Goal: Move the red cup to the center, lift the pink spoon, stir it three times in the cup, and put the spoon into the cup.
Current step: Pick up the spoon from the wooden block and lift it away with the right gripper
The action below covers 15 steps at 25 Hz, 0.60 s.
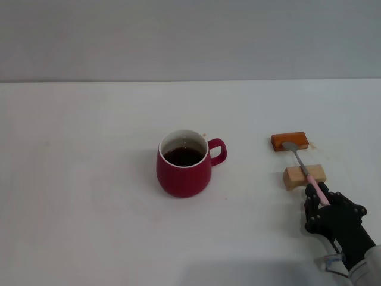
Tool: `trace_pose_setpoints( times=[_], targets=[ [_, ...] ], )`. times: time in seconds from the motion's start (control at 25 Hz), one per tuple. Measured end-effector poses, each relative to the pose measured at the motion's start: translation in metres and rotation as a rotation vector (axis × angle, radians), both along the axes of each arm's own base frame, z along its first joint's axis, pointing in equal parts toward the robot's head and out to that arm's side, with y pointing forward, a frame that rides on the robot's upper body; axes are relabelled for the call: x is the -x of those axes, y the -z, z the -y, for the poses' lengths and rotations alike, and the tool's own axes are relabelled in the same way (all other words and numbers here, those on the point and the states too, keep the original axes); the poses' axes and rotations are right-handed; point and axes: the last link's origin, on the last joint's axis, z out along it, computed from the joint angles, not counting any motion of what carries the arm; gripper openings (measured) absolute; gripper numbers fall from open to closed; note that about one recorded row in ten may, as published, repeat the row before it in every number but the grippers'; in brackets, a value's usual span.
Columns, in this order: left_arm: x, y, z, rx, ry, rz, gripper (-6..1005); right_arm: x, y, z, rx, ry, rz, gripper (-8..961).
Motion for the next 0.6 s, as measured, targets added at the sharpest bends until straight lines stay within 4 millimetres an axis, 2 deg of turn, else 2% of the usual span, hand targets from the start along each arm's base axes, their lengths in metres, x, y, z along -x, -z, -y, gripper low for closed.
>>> trace_pose_setpoints(
  times=[0.6],
  targets=[
    [-0.0001,0.0003,0.0,0.002,0.001,-0.001,845,0.0008,0.0003,0.0007,-0.006,-0.008,0.034,162]
  ],
)
